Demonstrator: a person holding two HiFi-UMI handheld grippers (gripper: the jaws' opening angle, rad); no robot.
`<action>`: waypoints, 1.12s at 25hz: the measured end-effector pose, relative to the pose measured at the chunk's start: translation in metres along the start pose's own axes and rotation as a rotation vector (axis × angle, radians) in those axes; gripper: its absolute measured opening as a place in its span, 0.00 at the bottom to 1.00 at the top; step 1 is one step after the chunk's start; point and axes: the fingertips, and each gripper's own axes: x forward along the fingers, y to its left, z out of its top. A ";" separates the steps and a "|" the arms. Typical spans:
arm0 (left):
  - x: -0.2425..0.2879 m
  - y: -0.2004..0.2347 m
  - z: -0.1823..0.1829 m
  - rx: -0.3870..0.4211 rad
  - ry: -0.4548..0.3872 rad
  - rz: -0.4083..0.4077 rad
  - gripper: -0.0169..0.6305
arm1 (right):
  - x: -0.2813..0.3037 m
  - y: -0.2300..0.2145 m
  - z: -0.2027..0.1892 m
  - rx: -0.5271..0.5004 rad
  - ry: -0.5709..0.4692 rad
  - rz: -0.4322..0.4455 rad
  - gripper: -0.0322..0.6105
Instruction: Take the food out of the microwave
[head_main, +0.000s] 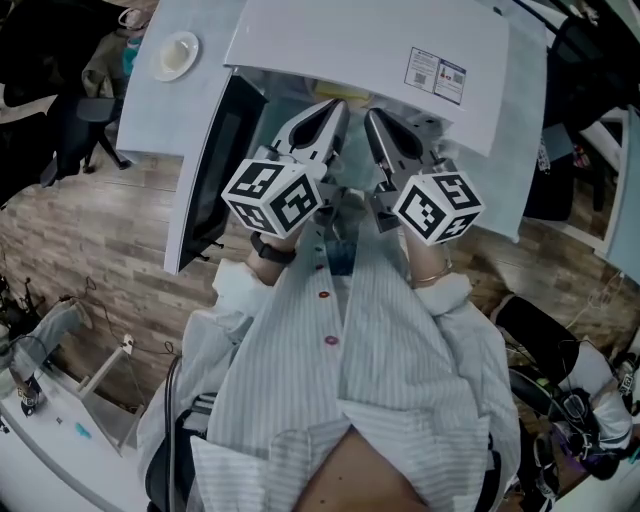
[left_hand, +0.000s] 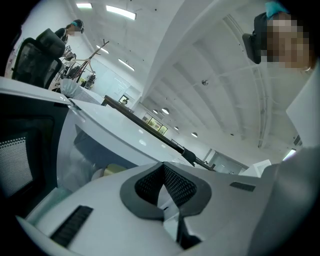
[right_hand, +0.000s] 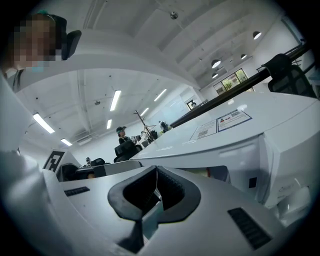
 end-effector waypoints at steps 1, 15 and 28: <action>0.001 0.004 -0.002 -0.004 0.006 0.003 0.04 | 0.002 -0.003 -0.002 0.005 0.002 -0.005 0.10; 0.012 0.055 -0.037 -0.063 0.104 0.049 0.04 | 0.030 -0.030 -0.041 0.055 0.057 -0.084 0.10; 0.024 0.103 -0.071 -0.104 0.155 0.105 0.04 | 0.048 -0.070 -0.077 0.131 0.085 -0.176 0.10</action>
